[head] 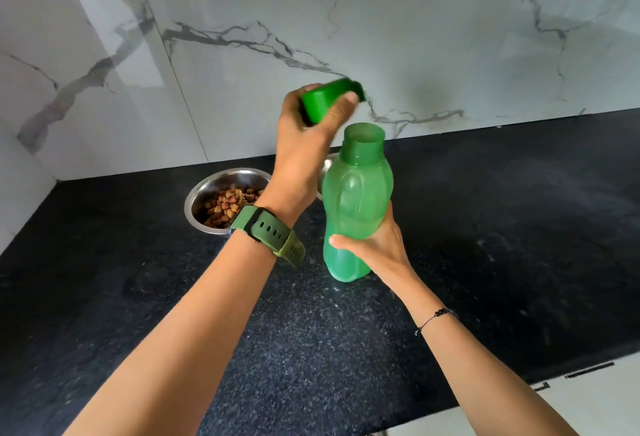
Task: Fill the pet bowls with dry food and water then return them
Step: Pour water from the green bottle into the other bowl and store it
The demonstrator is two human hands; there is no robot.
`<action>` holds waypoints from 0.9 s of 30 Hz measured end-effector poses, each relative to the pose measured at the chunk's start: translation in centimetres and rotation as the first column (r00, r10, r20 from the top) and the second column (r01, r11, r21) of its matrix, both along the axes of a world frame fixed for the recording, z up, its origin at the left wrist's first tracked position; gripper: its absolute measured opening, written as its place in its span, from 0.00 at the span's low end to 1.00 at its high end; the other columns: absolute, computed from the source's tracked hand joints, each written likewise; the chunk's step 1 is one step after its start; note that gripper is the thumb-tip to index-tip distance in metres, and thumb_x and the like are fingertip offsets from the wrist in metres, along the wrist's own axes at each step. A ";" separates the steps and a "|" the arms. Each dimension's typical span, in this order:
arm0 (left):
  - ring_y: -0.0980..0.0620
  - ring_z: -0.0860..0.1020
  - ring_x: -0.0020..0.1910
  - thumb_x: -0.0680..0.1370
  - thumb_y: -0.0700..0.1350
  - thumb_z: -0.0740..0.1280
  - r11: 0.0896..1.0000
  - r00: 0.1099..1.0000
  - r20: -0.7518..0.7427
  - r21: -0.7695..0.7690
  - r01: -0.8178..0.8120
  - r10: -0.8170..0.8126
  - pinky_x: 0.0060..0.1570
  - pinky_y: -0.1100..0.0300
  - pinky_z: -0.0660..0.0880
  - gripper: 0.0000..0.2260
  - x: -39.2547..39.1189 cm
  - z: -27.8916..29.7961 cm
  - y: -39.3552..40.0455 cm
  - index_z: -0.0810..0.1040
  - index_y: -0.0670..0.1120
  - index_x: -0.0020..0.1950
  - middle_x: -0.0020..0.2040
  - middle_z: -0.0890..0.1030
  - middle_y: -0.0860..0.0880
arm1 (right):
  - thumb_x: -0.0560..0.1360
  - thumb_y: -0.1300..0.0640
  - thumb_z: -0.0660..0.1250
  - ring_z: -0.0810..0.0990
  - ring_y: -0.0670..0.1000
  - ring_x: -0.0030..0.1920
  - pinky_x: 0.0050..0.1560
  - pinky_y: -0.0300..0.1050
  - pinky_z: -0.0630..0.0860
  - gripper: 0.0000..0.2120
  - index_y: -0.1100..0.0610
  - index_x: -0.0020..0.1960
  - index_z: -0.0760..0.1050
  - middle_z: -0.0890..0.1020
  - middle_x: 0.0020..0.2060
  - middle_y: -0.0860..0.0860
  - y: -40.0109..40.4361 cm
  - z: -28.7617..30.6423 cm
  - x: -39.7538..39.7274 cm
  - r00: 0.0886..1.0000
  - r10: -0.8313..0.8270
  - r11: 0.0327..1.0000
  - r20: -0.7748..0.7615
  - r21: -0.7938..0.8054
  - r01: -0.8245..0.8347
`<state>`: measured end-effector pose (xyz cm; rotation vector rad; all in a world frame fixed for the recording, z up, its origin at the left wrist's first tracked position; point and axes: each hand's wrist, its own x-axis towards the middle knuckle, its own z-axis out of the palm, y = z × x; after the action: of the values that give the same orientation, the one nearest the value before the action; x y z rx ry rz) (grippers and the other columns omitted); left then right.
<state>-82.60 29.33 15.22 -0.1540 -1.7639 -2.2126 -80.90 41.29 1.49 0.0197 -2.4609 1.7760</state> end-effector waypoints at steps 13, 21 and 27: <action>0.54 0.71 0.30 0.79 0.57 0.60 0.940 0.813 0.578 0.310 -0.144 -0.066 0.29 0.64 0.68 0.16 2.0 -9.8 -3.9 0.78 0.45 0.48 0.37 0.77 0.45 | 0.53 0.48 0.75 0.74 0.51 0.50 0.42 0.39 0.69 0.42 0.53 0.63 0.63 0.74 0.51 0.48 8.3 3.3 -1.1 0.999 -0.043 0.973 -0.001 0.226 0.042; 0.54 0.74 0.20 0.82 0.59 0.49 0.969 0.760 0.649 0.169 -0.178 0.026 0.20 0.66 0.69 0.21 2.6 -16.4 -2.8 0.69 0.48 0.67 0.39 0.76 0.41 | 0.56 0.48 0.79 0.76 0.56 0.50 0.49 0.52 0.75 0.38 0.52 0.58 0.63 0.75 0.52 0.52 13.1 4.5 -3.1 0.990 0.043 0.797 0.131 0.593 -0.113; 0.50 0.73 0.29 0.80 0.45 0.63 0.979 0.793 0.601 0.203 -0.028 -0.102 0.25 0.64 0.75 0.16 2.5 -17.0 -2.4 0.65 0.55 0.66 0.52 0.72 0.45 | 0.57 0.48 0.79 0.77 0.58 0.49 0.48 0.54 0.77 0.37 0.53 0.58 0.63 0.75 0.51 0.52 14.2 4.3 -4.0 0.978 0.066 0.696 0.196 0.694 -0.186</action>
<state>-80.14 26.88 -1.75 0.6576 -1.7981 -2.6480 -84.92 55.45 5.81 0.1194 -3.1662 0.7479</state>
